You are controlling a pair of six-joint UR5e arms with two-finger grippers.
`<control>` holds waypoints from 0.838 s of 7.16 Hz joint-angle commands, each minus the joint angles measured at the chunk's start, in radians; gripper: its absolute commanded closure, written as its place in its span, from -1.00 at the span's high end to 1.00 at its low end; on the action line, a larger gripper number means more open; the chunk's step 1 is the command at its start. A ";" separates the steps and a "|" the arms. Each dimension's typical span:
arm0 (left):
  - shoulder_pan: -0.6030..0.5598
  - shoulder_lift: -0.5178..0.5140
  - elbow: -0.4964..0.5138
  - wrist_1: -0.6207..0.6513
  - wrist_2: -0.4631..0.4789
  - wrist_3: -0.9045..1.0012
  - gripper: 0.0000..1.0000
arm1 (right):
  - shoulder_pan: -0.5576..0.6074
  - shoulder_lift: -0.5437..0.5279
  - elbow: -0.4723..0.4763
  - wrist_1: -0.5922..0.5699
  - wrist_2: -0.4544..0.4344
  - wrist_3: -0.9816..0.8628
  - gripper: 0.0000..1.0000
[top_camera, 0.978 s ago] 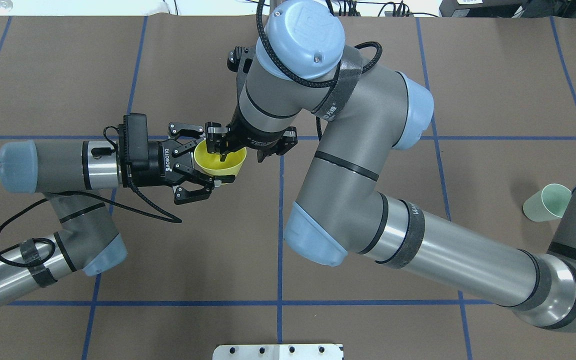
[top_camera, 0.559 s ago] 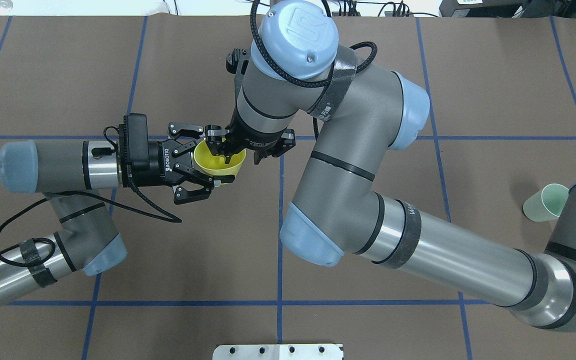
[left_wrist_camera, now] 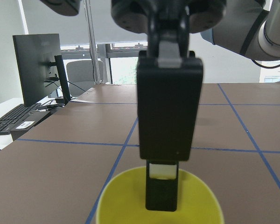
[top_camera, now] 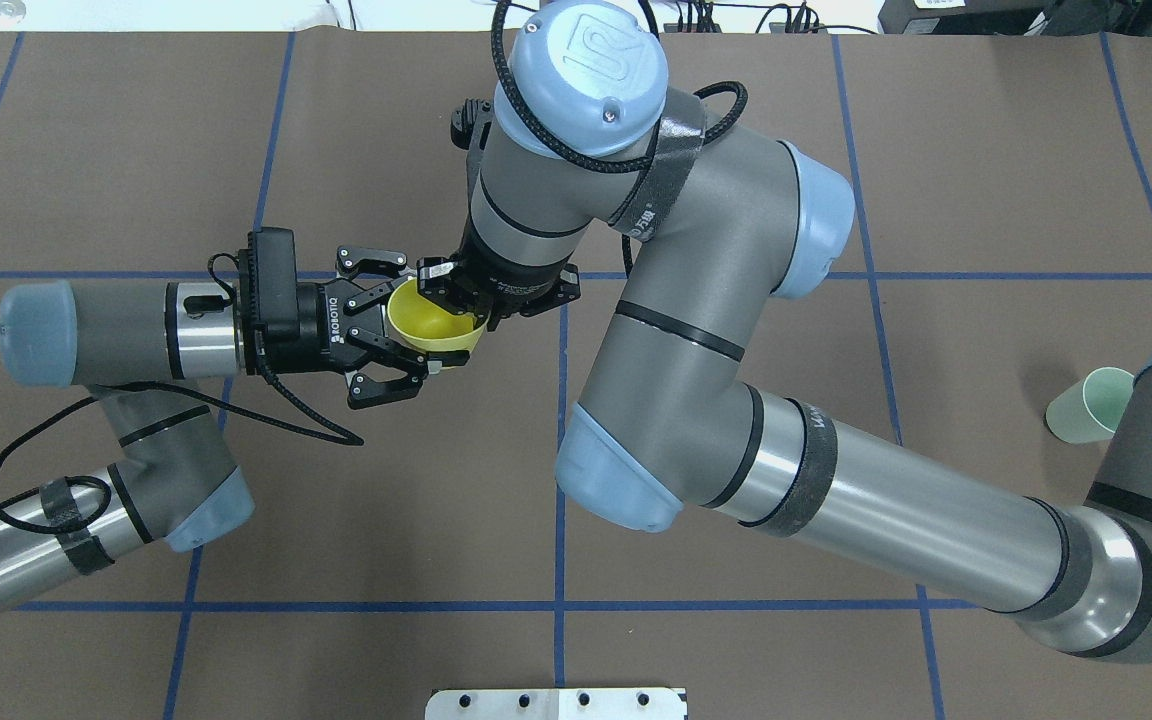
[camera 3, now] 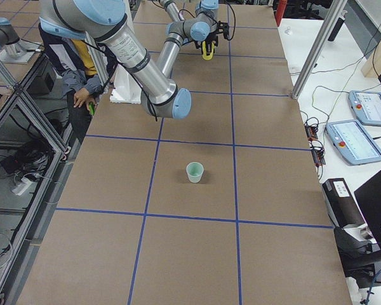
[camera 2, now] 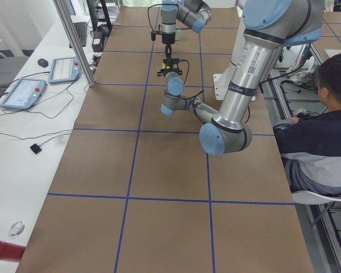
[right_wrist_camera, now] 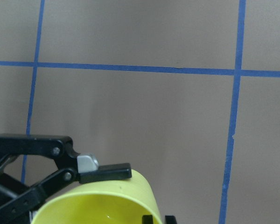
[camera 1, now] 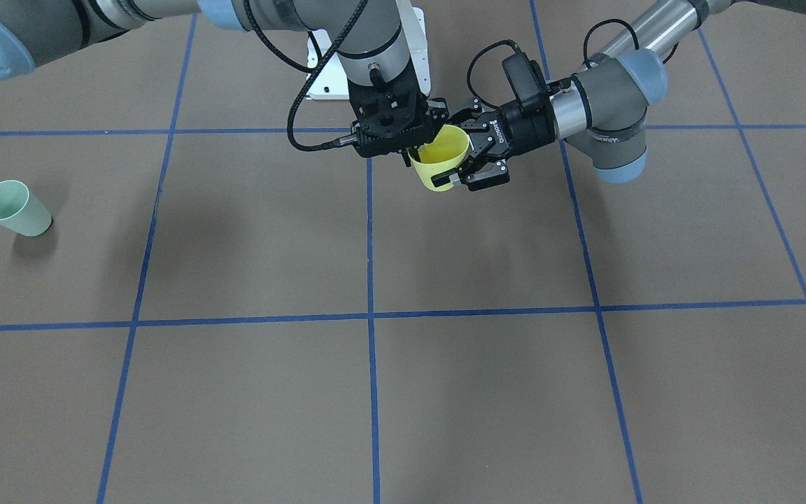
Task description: Transfer and stack yellow cup on green cup
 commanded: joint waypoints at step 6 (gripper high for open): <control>0.002 -0.002 0.017 -0.002 0.001 -0.001 0.98 | 0.043 -0.057 0.061 -0.062 -0.012 0.000 -1.00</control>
